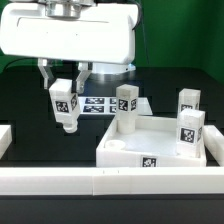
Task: Assemble square table
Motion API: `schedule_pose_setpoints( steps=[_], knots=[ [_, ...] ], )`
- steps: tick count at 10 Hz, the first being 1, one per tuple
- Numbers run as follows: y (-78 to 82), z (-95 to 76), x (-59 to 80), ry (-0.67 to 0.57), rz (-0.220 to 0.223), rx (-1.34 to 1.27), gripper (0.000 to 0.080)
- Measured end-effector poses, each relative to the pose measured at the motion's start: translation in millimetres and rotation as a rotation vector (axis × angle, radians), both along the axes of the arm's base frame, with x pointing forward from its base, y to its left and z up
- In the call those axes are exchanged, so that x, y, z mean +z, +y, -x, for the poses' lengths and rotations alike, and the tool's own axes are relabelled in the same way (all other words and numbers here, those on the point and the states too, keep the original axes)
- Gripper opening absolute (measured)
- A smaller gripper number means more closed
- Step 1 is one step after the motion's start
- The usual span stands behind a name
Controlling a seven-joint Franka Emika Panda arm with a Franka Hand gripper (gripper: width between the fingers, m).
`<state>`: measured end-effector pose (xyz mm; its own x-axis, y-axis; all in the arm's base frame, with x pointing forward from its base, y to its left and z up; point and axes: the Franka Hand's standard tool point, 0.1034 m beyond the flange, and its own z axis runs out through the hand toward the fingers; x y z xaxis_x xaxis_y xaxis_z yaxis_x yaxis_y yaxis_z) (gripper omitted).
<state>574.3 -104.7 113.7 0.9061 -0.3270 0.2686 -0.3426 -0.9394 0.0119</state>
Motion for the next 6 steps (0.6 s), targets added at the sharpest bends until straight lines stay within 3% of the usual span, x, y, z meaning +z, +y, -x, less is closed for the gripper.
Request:
schedule_pose_setpoints(
  steps=[1,3,4,5,6],
  knots=[
    [-2.0,-3.3,3.3,-0.110,0.058,0.010,0.0287],
    [2.2,-2.5,3.1,-0.205,0.103,0.011,0.0287],
    [21.0,-7.8,8.0,-0.259,0.095,0.000,0.0287],
    [37.5,-9.5,8.4,-0.256,0.053,-0.036,0.0287],
    [46.3,-11.5,8.6,-0.266,0.034,-0.059,0.0287]
  ],
)
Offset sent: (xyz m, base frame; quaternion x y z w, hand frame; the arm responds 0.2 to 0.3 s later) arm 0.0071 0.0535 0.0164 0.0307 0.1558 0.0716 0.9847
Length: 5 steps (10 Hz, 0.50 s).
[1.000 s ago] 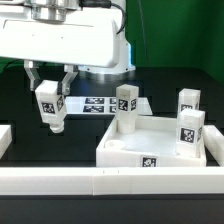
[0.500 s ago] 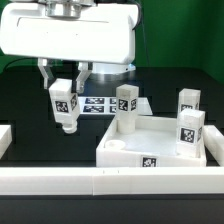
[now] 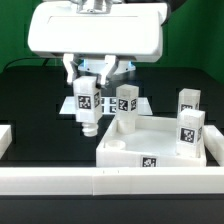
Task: Assemble square table
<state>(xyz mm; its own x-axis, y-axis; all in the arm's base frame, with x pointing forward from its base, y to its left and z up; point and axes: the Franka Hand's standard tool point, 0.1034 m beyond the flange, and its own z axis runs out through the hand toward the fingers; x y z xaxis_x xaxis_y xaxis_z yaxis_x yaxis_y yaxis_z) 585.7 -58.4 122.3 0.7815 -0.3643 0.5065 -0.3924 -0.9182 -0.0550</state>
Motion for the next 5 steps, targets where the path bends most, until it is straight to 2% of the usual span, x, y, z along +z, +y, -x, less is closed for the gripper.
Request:
schedule_pose_setpoints(
  steps=[4,5],
  knots=[
    [2.4,1.0,-3.3,0.005,0.006,0.011,0.0287],
    [22.1,2.4,-10.7,0.003,0.010,0.030,0.0287]
  ],
)
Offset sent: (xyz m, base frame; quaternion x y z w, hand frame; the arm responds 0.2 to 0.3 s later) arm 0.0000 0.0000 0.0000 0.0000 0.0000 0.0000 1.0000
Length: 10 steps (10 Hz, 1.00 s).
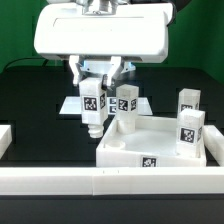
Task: Assemble square table
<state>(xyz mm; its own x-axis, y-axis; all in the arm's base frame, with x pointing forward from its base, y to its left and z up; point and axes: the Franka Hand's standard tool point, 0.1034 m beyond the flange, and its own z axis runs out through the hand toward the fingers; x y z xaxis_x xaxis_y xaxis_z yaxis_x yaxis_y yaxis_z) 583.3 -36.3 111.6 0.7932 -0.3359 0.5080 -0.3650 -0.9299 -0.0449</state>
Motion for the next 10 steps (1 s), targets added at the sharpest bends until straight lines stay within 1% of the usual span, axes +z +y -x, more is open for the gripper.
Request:
schedule_pose_setpoints(
  steps=[1,2,3,6,9,10],
  knots=[
    [10.9,0.6,-3.5,0.008,0.008,0.023,0.0287],
    [12.4,0.4,-3.8,0.008,0.010,0.027,0.0287],
    [9.6,0.6,-3.8,0.009,0.010,0.022,0.0287],
    [12.6,1.4,-7.6,0.013,0.015,0.031,0.0287],
    [11.2,0.9,-8.2,0.015,0.018,0.034,0.0287],
    [10.9,1.1,-10.4,0.018,0.020,0.034,0.0287]
  ],
)
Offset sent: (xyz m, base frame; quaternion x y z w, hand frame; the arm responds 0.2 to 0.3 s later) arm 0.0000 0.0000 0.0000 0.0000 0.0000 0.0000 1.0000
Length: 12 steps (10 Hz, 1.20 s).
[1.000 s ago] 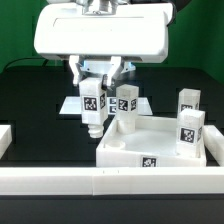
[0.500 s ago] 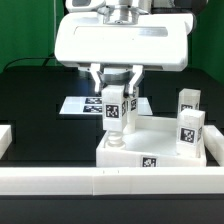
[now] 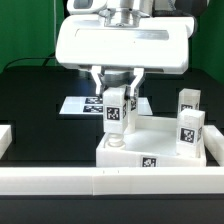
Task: Assemble square table
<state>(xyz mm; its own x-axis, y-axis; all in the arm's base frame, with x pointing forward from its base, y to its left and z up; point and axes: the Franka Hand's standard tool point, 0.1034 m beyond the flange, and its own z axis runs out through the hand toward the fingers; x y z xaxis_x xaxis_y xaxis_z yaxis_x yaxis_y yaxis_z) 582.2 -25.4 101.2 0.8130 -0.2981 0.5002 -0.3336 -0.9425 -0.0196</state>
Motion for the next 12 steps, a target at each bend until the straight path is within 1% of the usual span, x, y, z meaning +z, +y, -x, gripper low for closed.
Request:
schedule_pose_setpoints(
  steps=[2,5,7,8,9,10,11,12],
  knots=[
    [-0.7,2.7,-7.2,0.012,0.005,0.001,0.0287],
    [-0.4,2.9,-11.4,0.011,0.012,0.004,0.0287],
    [0.0,1.6,-11.2,-0.003,0.021,0.008,0.0287],
    [0.0,1.7,-11.4,-0.003,0.021,0.008,0.0368],
    [0.0,1.8,-11.6,-0.003,0.021,0.008,0.0368],
    [-0.2,1.5,-10.7,-0.003,0.020,0.007,0.0504],
    [-1.1,-0.4,-5.0,-0.012,0.016,0.004,0.0619],
    [-2.4,-2.3,1.3,-0.017,0.013,0.007,0.0640]
  ],
)
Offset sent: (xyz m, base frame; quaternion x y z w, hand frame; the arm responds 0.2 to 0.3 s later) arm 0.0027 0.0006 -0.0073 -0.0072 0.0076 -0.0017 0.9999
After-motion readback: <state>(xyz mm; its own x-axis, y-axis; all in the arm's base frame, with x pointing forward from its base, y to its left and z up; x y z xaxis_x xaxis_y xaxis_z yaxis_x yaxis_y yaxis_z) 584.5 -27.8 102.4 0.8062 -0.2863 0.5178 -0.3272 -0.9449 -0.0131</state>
